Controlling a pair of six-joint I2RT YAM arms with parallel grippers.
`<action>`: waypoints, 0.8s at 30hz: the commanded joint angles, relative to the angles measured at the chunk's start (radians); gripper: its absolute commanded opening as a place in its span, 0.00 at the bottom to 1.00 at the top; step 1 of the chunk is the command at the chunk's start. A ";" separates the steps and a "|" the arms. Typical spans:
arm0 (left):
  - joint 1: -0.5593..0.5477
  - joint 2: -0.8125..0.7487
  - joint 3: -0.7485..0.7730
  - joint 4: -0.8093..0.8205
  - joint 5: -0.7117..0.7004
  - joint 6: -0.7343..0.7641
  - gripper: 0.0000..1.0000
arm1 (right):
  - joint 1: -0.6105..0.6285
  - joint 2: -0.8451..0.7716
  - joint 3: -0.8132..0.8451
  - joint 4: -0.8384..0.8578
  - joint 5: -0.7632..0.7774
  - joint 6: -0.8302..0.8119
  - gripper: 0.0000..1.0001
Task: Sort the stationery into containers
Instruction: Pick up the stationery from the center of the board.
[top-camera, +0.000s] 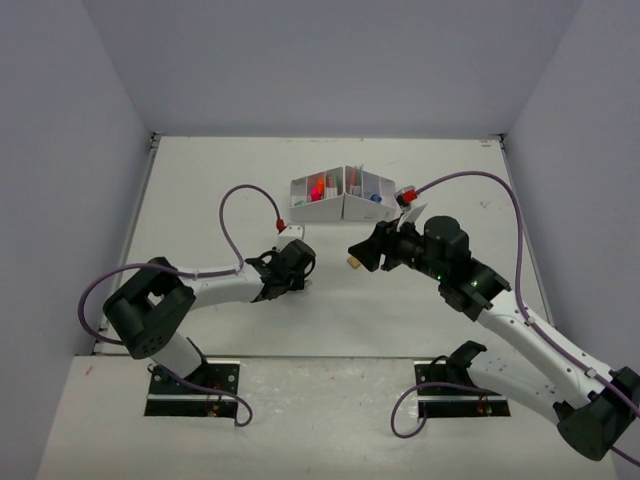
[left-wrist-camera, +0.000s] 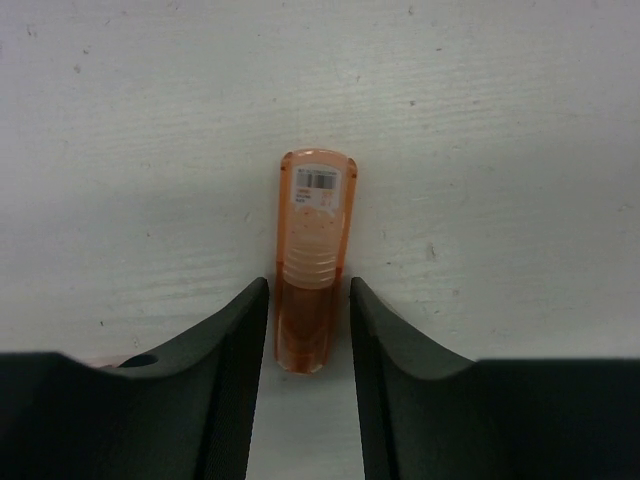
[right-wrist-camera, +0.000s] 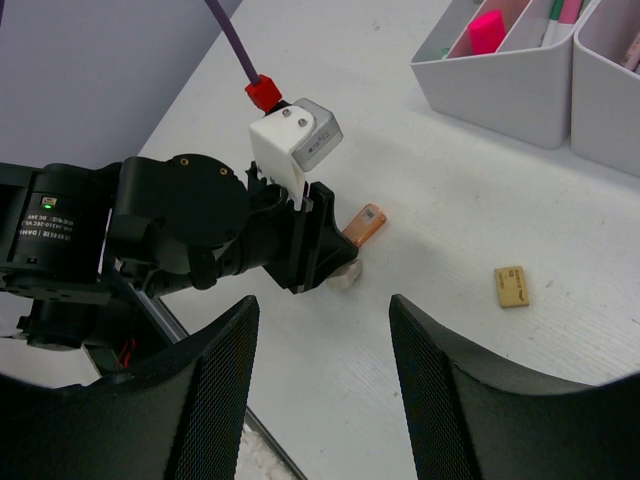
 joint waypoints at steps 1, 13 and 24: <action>-0.003 0.046 0.025 0.012 -0.056 -0.013 0.40 | -0.004 -0.004 -0.006 0.027 -0.014 -0.006 0.57; -0.002 0.124 0.102 -0.014 -0.085 0.019 0.06 | -0.004 -0.012 -0.009 0.023 -0.011 -0.013 0.57; 0.134 -0.066 0.230 -0.026 -0.014 0.131 0.00 | -0.005 -0.024 -0.010 0.020 0.004 -0.022 0.57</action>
